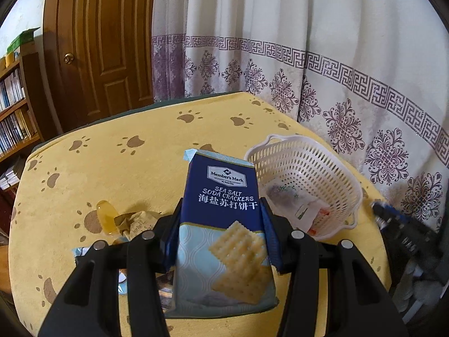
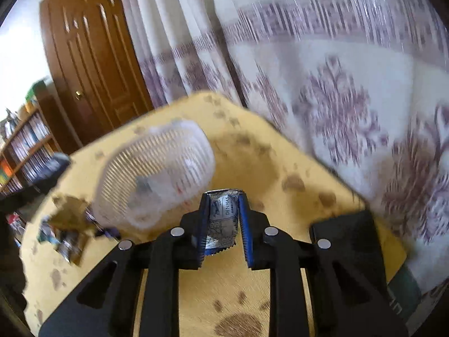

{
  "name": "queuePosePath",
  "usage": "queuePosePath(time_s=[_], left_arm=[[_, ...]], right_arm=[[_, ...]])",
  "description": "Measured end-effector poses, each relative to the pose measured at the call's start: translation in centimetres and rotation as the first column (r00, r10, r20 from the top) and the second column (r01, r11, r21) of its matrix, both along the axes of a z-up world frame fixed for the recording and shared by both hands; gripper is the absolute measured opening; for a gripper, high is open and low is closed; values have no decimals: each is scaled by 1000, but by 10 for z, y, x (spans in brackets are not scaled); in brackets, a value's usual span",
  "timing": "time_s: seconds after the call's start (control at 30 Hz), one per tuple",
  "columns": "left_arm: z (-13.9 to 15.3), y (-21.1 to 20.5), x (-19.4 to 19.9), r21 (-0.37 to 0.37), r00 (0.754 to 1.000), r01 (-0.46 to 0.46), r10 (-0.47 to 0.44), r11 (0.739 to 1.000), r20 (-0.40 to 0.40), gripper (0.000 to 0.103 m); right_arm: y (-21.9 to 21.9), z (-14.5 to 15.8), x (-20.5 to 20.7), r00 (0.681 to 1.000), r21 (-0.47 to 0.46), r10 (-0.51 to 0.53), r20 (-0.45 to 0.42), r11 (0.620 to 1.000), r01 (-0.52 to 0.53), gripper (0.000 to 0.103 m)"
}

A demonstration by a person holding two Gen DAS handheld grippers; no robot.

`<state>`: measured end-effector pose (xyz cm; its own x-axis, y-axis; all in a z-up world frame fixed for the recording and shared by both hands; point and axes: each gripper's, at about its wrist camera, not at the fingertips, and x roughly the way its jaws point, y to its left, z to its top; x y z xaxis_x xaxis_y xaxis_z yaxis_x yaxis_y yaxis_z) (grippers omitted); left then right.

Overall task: Organize snacks
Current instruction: 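Lift the candy into the white basket and open the right tool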

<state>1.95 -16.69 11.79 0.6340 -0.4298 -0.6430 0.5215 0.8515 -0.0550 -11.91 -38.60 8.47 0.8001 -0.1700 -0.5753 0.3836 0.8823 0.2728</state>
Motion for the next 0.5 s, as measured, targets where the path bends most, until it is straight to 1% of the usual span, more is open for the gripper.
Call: queuePosePath(time_s=[0.07,0.2,0.3,0.4,0.43,0.47,0.5], left_arm=[[2,-1,-1,-3,1000,0,0,1000,3,50],[5,-1,-2,-3,1000,-2,2,1000,9,50],[6,-1,-2,-1,1000,0,0,1000,13,50],[5,-1,-1,-1,1000,-2,2,1000,12,50],[5,-1,0,0,1000,-3,3,1000,12,50],[5,-2,0,1,1000,-3,3,1000,12,50],[5,-2,1,1,1000,-5,5,1000,11,50]], right_arm=[[1,11,7,999,-6,16,33,1000,-16,21],[6,23,25,996,-9,65,58,998,-65,21],[10,24,45,993,-5,105,58,994,-105,21],[11,21,59,990,17,126,57,992,-128,23],[10,20,63,990,31,133,53,990,-135,24],[8,17,66,990,40,135,51,990,-137,33],[7,16,66,990,48,132,53,990,-135,38]])
